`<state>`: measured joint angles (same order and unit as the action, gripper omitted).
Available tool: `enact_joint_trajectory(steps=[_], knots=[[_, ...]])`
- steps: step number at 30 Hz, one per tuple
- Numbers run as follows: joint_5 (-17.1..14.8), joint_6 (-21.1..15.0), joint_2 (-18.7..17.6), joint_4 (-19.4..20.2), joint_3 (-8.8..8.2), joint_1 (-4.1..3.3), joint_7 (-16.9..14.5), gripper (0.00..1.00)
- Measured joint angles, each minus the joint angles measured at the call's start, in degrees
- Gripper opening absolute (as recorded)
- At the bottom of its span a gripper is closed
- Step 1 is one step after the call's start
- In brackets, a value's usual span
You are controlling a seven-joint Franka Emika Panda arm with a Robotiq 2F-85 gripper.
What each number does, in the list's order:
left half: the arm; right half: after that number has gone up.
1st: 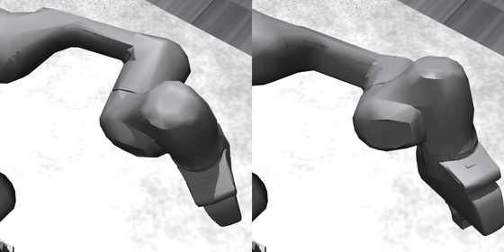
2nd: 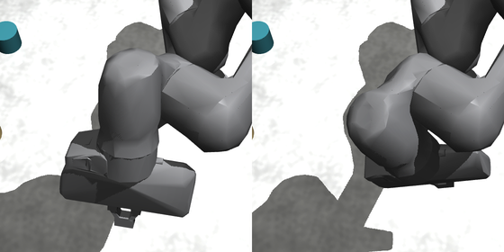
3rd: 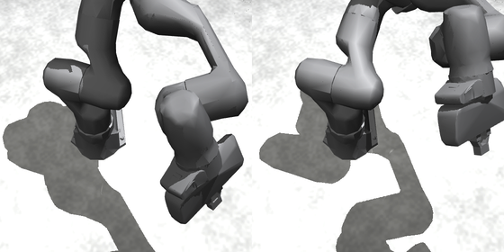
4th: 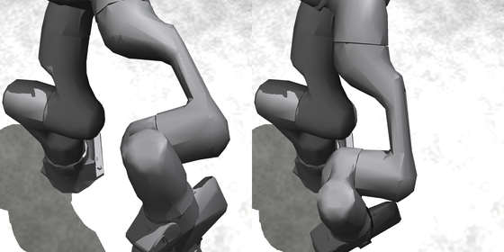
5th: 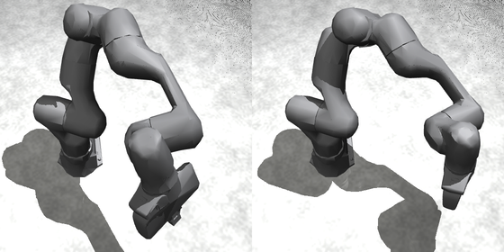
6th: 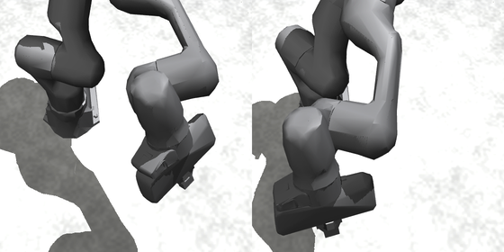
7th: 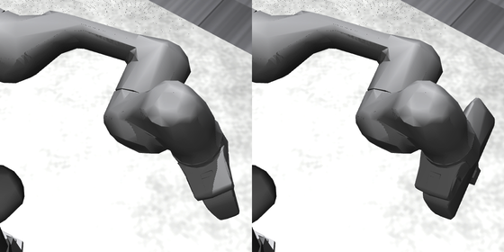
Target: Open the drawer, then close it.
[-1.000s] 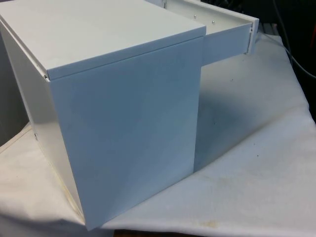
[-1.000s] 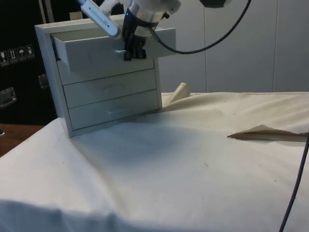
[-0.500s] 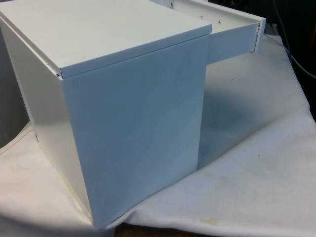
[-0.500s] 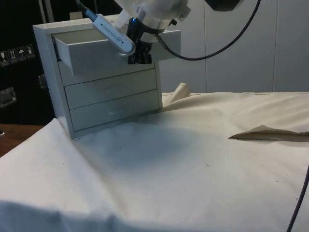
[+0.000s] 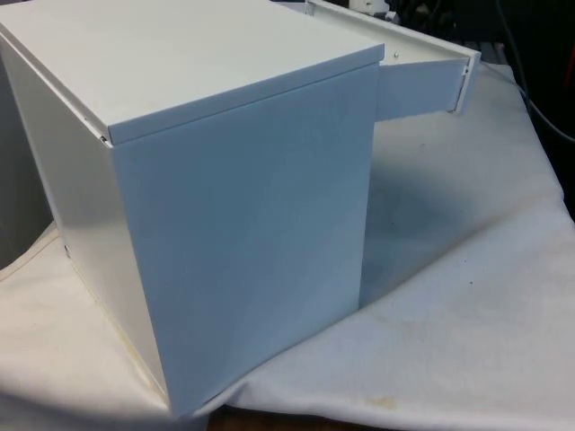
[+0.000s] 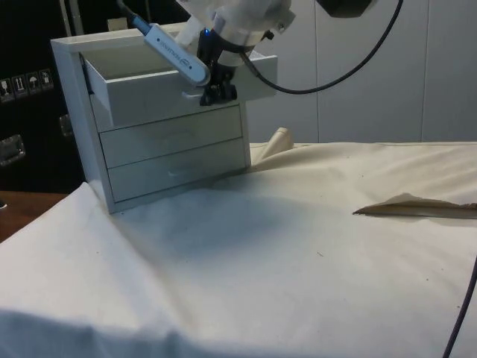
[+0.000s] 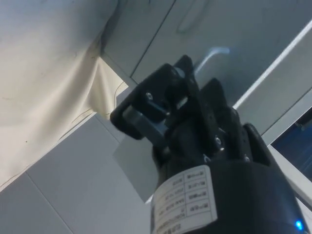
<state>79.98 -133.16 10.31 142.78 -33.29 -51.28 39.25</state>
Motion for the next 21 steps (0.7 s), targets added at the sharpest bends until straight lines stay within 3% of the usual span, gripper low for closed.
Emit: enact_joint_trajectory(steps=[1, 6, 8, 9, 12, 14, 18, 21], knots=[[0.0, 0.0, 0.0, 0.0, 0.00, 0.00, 0.1, 0.42], [0.0, 0.0, 0.0, 0.0, 0.06, 0.00, 0.1, 0.67], [0.0, 0.0, 0.0, 0.0, 0.00, 0.00, 0.1, 0.72], [0.0, 0.0, 0.0, 0.0, 0.00, 0.00, 0.1, 0.83], [0.0, 0.0, -0.1, 0.3, 0.23, -0.11, 0.3, 0.98], [0.0, 0.0, -0.2, 0.6, 0.57, -0.17, 1.0, 1.00], [0.0, 0.2, -2.4, 1.8, 3.21, -0.34, 5.5, 1.00], [0.0, 0.2, -3.5, 1.8, 4.07, -0.40, 7.0, 1.00]])
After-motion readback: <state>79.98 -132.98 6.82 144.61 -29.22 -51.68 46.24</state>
